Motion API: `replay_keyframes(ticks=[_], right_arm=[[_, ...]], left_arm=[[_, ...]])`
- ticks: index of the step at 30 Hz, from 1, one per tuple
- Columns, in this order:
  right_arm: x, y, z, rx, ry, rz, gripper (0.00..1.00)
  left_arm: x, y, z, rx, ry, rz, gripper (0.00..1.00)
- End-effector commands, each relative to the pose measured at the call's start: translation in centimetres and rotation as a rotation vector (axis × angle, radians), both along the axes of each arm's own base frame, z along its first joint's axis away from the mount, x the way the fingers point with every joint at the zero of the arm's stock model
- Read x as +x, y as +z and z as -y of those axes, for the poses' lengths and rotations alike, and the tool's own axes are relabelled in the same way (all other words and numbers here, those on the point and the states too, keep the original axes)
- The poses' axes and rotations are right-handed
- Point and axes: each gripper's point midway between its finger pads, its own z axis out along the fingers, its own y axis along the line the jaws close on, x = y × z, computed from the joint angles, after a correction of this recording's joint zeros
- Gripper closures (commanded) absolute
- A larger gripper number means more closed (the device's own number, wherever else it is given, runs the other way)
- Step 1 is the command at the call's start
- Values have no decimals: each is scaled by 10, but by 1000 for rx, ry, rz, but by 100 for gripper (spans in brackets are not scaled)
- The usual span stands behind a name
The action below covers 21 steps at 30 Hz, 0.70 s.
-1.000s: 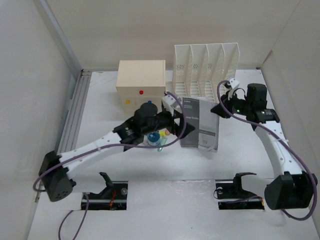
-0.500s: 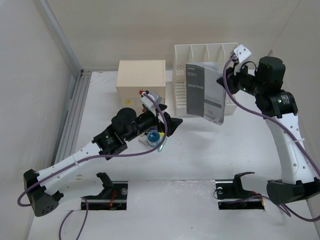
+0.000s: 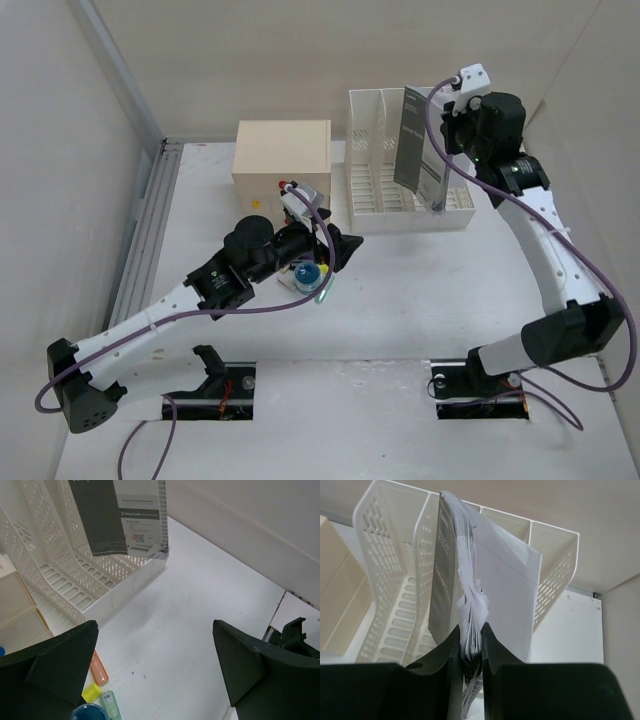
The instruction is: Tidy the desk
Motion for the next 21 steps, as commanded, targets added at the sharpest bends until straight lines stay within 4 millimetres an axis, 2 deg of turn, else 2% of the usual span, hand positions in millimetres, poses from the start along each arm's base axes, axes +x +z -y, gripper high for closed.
replay_keyframes(ticks=[1, 3, 5, 6, 8, 11, 13, 14, 19, 20, 21], right_arm=[[25, 54, -2, 84, -94, 225, 100], [35, 45, -7, 80, -98, 212, 100], [48, 31, -22, 80, -101, 187, 100], [52, 34, -26, 85, -108, 202, 100], [63, 23, -37, 101, -134, 192, 100], [72, 18, -45, 137, -158, 204, 100], [72, 14, -63, 165, -130, 204, 100], [72, 9, -64, 175, -132, 194, 100], [67, -6, -98, 249, -33, 140, 100], [66, -19, -101, 253, -22, 112, 100], [66, -23, -104, 278, -12, 101, 100]], left_arm=[[0, 11, -4, -18, 9, 38, 2], [0, 11, -4, -18, 9, 38, 2], [0, 11, -4, -18, 9, 38, 2], [0, 11, -4, -18, 9, 38, 2], [0, 11, -4, -18, 9, 38, 2], [1, 8, -2, -11, 9, 33, 2], [1, 10, -3, -11, 9, 33, 2], [1, 10, -3, -11, 9, 33, 2], [1, 10, -3, -11, 9, 33, 2], [1, 10, -3, -11, 9, 33, 2], [1, 10, -3, -11, 9, 33, 2]])
